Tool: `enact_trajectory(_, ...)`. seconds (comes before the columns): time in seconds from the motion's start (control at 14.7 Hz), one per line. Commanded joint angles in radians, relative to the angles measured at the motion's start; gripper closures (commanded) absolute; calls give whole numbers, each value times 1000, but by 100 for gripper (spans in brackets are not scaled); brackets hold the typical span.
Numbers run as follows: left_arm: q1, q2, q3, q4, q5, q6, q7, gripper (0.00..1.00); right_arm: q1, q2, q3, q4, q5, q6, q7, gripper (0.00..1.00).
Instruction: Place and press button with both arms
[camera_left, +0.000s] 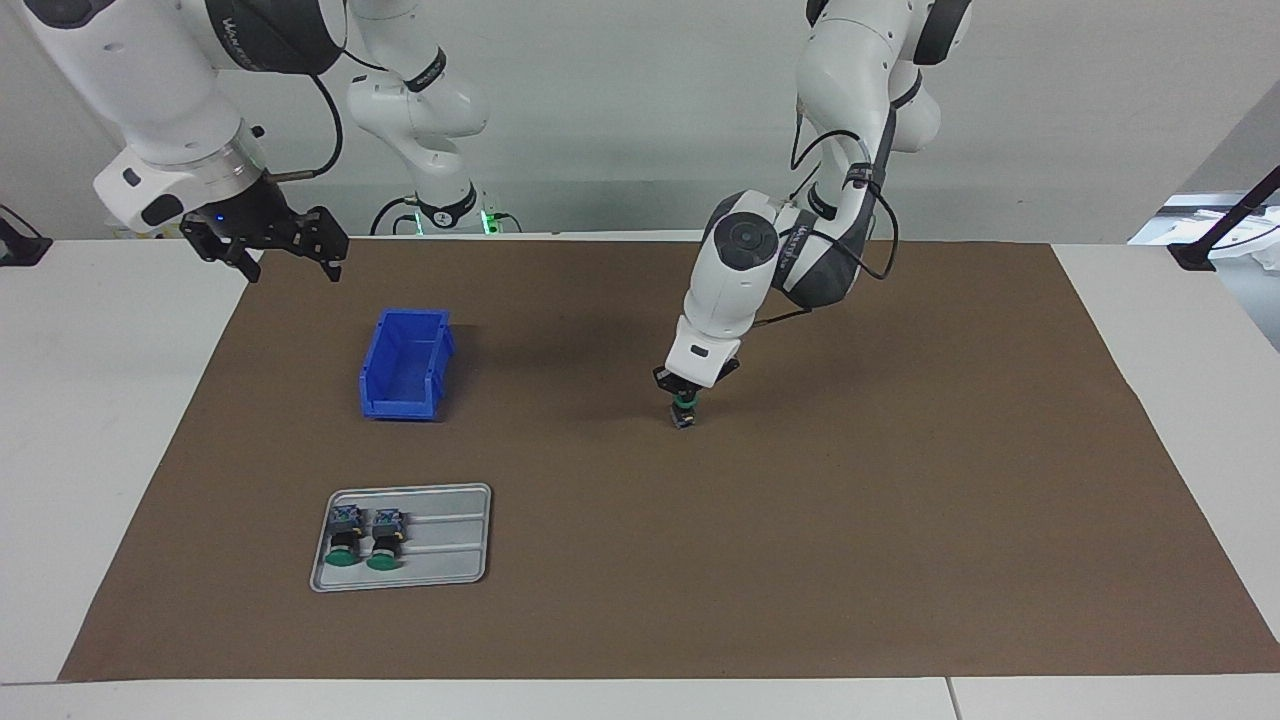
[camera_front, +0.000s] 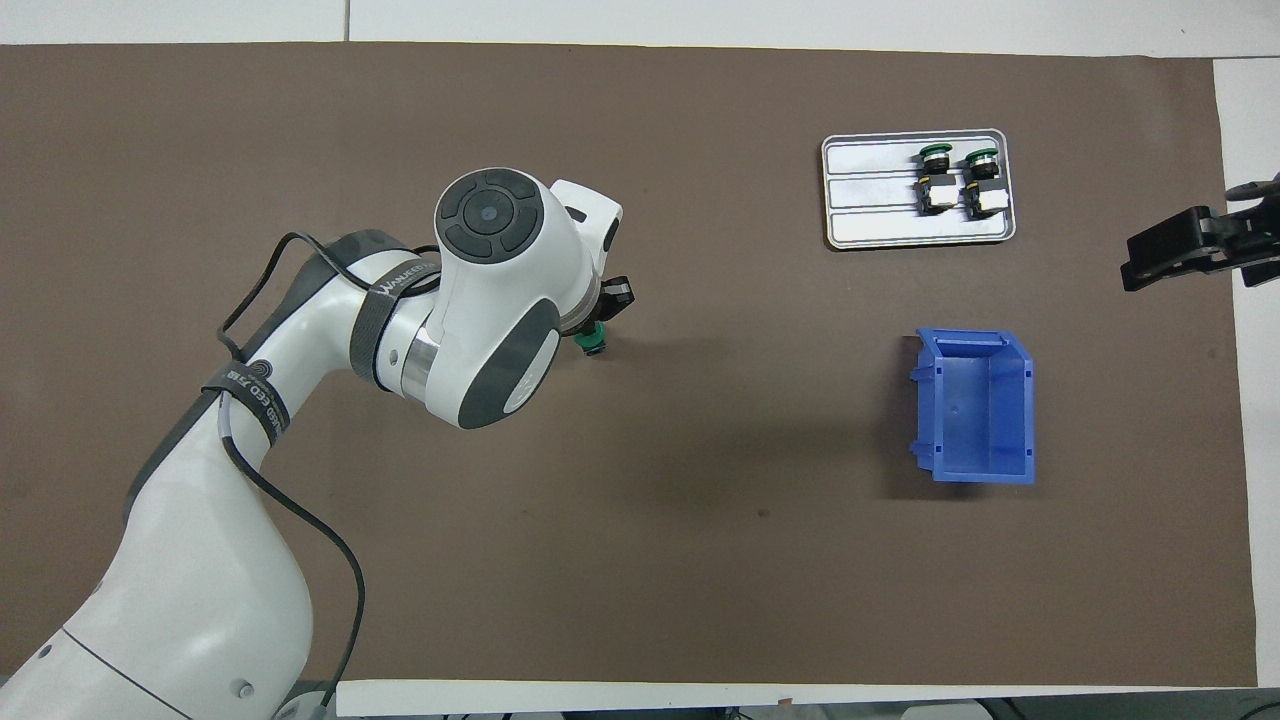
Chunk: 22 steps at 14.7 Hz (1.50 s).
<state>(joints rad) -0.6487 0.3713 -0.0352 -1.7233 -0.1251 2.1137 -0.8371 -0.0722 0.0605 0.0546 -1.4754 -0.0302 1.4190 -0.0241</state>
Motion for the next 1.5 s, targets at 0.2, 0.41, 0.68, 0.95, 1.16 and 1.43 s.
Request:
enact_trajectory(0.2, -19, -8, 9, -59, 22, 48, -16, 99, -14, -24, 10, -31, -1, 15, -17, 1)
enact_trajectory(0.41, -22, -8, 9, -73, 22, 58, -19, 99, -14, -24, 10, -31, -1, 15, -17, 1)
enact_trajectory(0.68, -23, -9, 9, -64, 19, 57, -17, 94, -14, -24, 10, -31, -1, 15, -17, 1)
enact_trajectory(0.95, -2, -61, 18, -30, 18, -4, -13, 69, -14, -24, 11, -31, -1, 15, -17, 1)
enact_trajectory(1.16, 35, -97, 21, -19, 19, -47, -8, 40, -15, -24, 10, -31, -1, 15, -17, 1)
enact_trajectory(1.43, 109, -159, 24, -22, 25, -167, 91, 8, -15, -25, 10, -33, -1, -35, -23, 1)
